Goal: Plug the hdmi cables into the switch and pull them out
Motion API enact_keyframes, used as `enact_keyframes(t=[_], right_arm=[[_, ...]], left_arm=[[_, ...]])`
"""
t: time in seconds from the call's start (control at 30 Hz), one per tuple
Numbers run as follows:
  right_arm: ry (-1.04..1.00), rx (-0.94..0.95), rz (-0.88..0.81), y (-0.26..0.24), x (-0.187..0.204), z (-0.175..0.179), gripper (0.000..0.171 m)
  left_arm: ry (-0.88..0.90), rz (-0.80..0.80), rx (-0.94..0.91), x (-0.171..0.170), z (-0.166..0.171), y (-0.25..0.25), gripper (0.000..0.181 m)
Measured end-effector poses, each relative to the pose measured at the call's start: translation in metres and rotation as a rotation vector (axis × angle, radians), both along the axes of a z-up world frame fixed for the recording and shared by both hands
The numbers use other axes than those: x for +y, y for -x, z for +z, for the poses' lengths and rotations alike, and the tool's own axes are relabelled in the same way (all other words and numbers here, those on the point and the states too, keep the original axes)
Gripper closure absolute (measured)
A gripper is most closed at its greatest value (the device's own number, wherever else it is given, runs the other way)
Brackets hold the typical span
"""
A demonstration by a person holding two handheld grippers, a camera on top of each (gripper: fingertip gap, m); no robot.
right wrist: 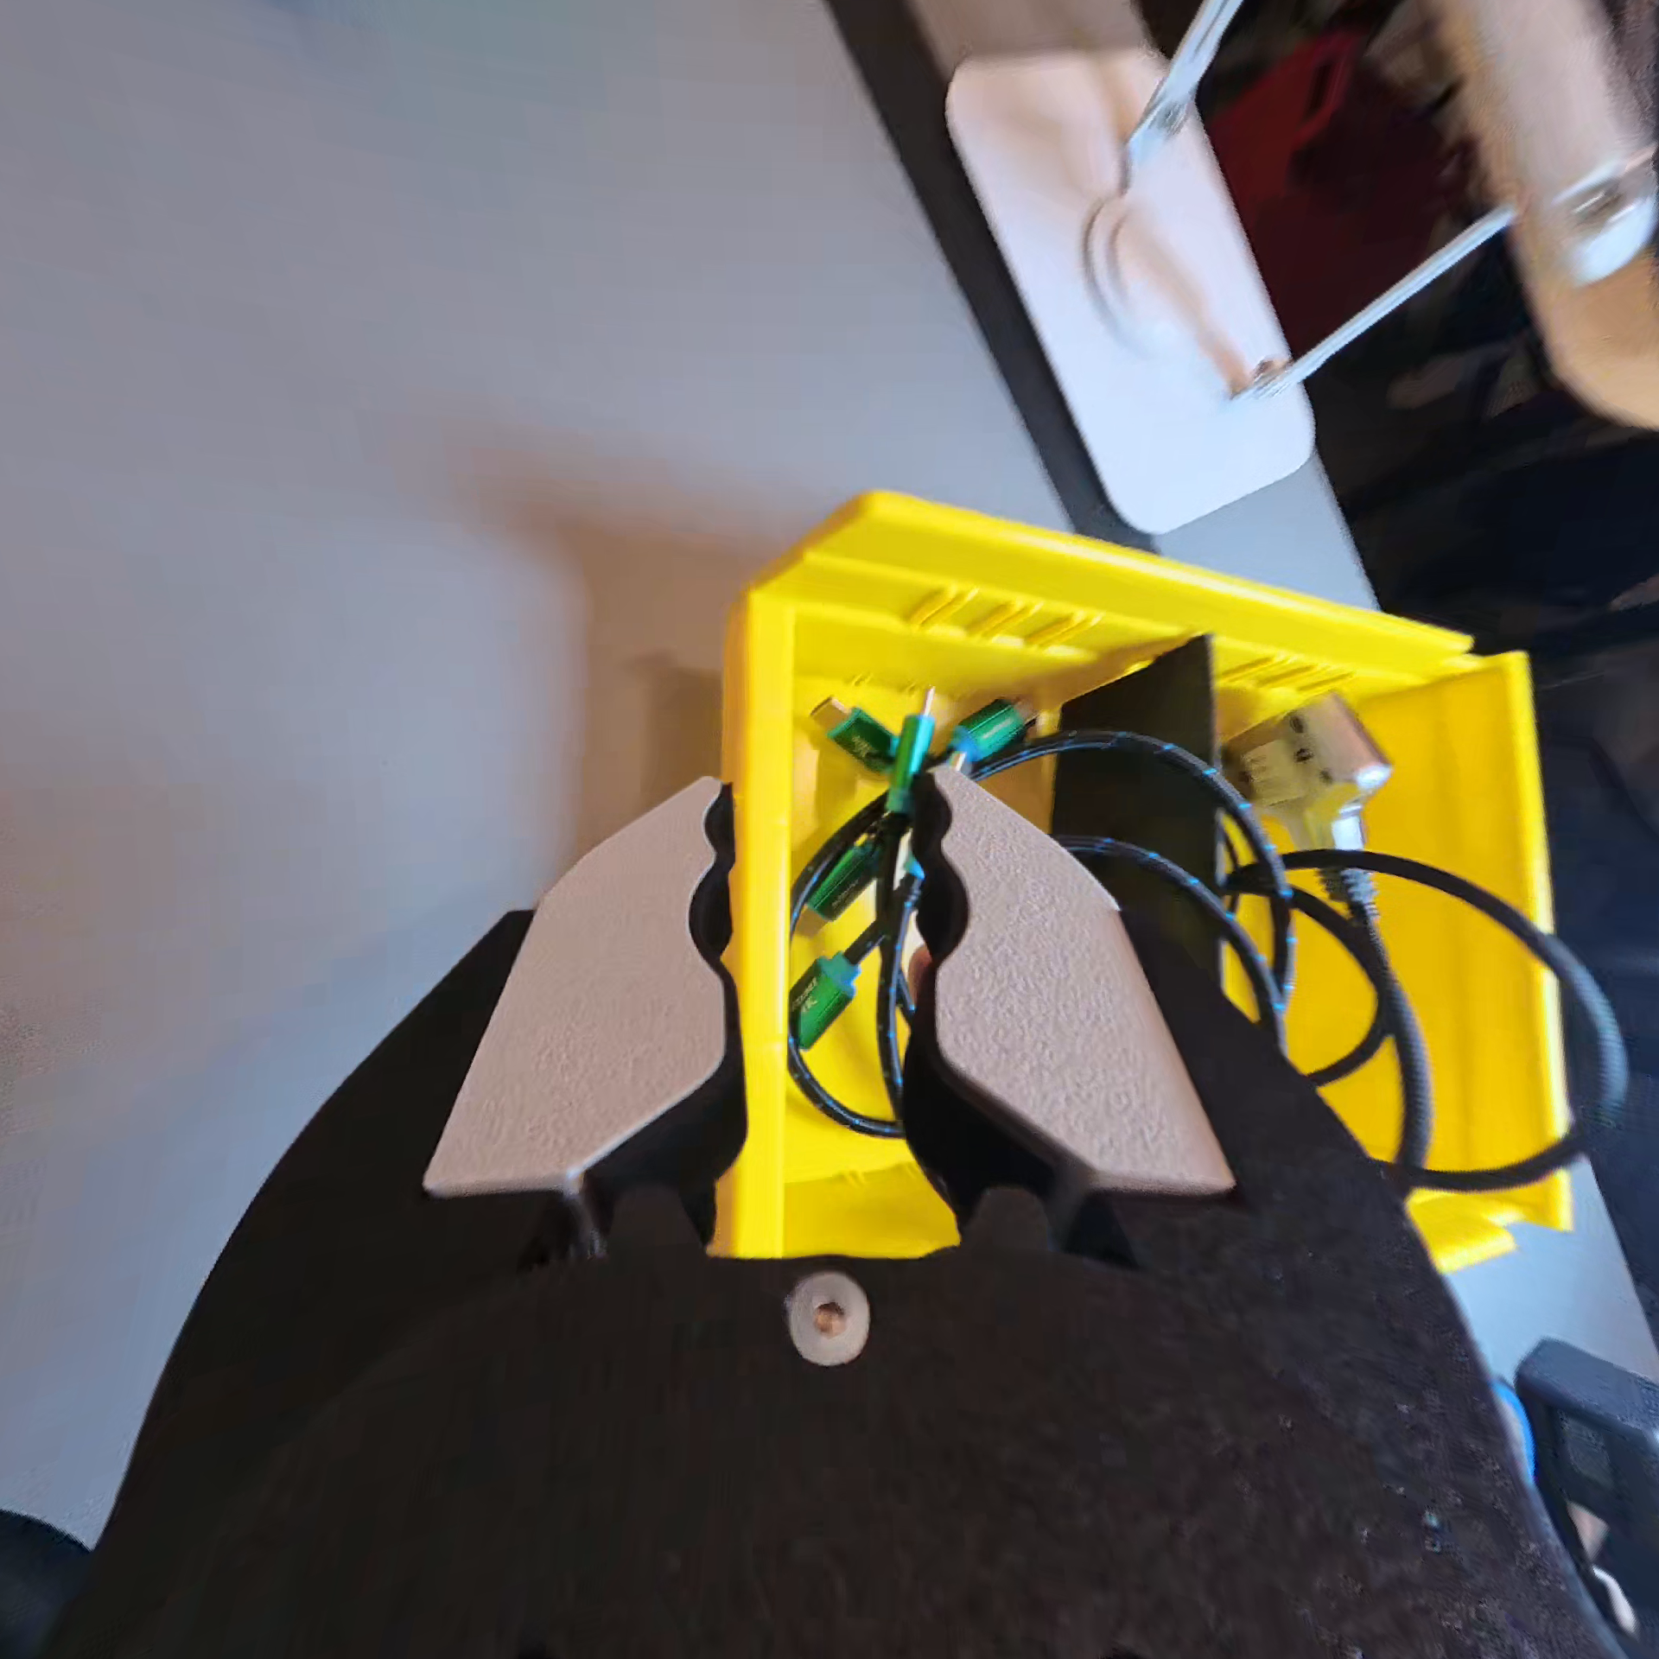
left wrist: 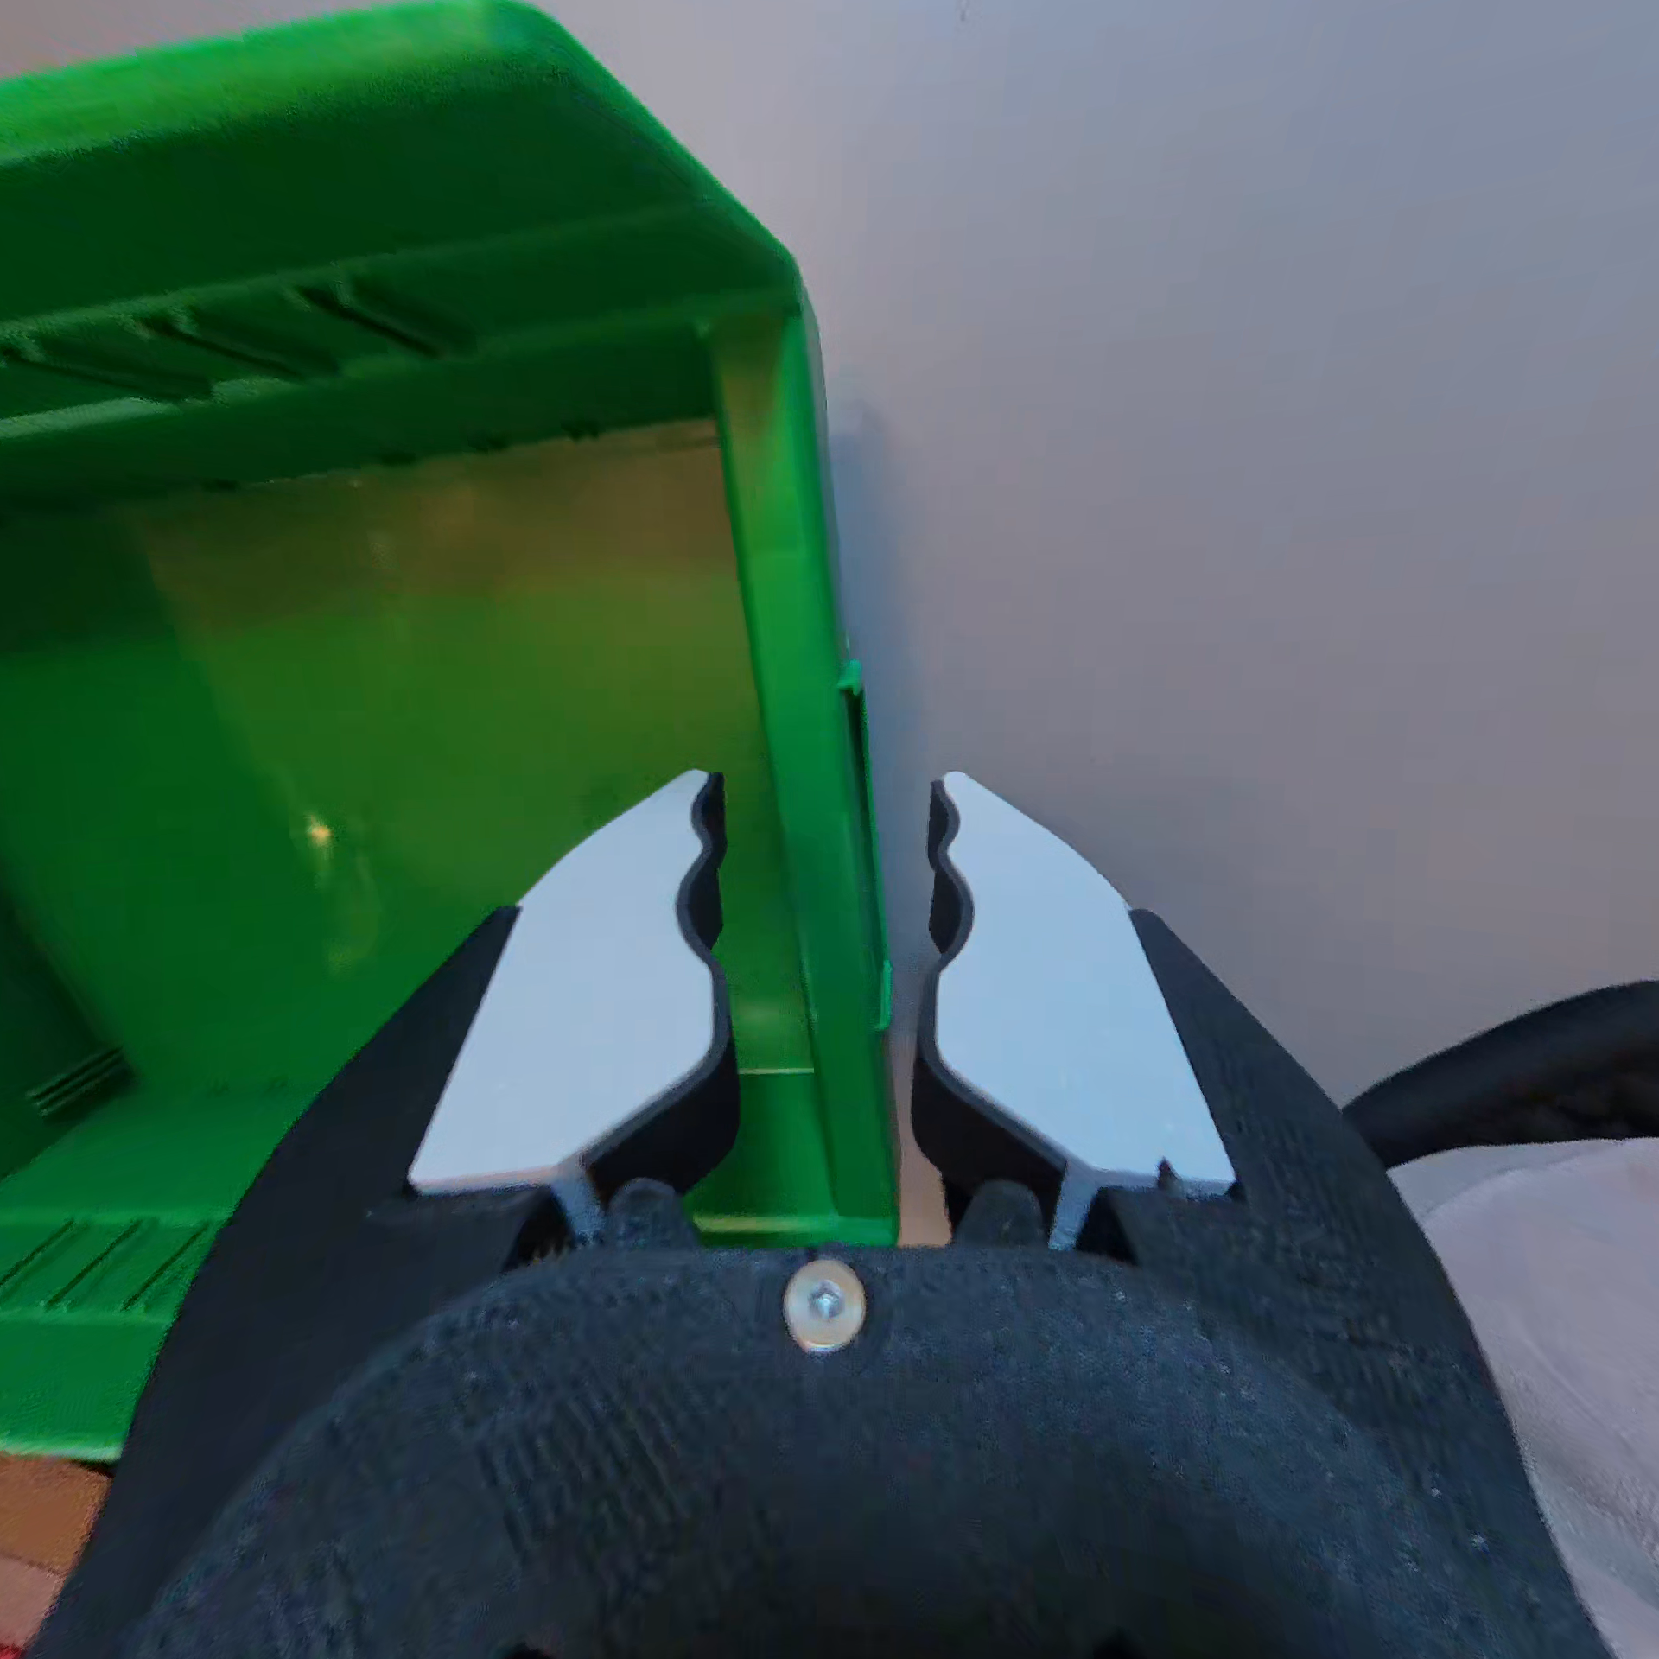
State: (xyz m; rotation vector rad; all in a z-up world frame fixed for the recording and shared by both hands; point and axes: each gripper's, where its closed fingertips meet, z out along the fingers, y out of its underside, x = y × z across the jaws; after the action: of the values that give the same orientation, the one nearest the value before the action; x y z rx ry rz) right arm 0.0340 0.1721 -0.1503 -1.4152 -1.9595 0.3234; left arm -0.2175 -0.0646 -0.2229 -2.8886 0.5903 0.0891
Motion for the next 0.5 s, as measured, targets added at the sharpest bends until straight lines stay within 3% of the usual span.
enact_keyframes(t=[0.03, 0.07, 0.13, 0.2, 0.3, 0.5], right_arm=[[-0.007, -0.05, -0.008, 0.002, 0.001, -0.013, 0.131], [-0.011, -0.095, -0.017, 0.004, 0.002, -0.027, 0.129], [-0.024, -0.161, -0.027, 0.009, 0.002, -0.05, 0.122], [-0.051, -0.173, -0.031, 0.017, 0.003, -0.064, 0.126], [-0.09, -0.154, -0.005, 0.025, 0.003, -0.071, 0.149], [-0.119, -0.21, 0.086, 0.01, -0.012, -0.071, 0.15]], left_arm=[[0.013, -0.018, 0.011, 0.002, -0.007, 0.002, 0.146], [0.019, -0.051, 0.02, 0.006, -0.012, 0.001, 0.156], [-0.017, -0.112, 0.025, 0.018, -0.014, -0.005, 0.155], [-0.042, -0.175, -0.036, 0.028, -0.014, -0.025, 0.154], [-0.05, -0.295, -0.076, 0.04, -0.014, -0.058, 0.153], [-0.117, -0.511, 0.05, 0.066, -0.011, -0.095, 0.149]])
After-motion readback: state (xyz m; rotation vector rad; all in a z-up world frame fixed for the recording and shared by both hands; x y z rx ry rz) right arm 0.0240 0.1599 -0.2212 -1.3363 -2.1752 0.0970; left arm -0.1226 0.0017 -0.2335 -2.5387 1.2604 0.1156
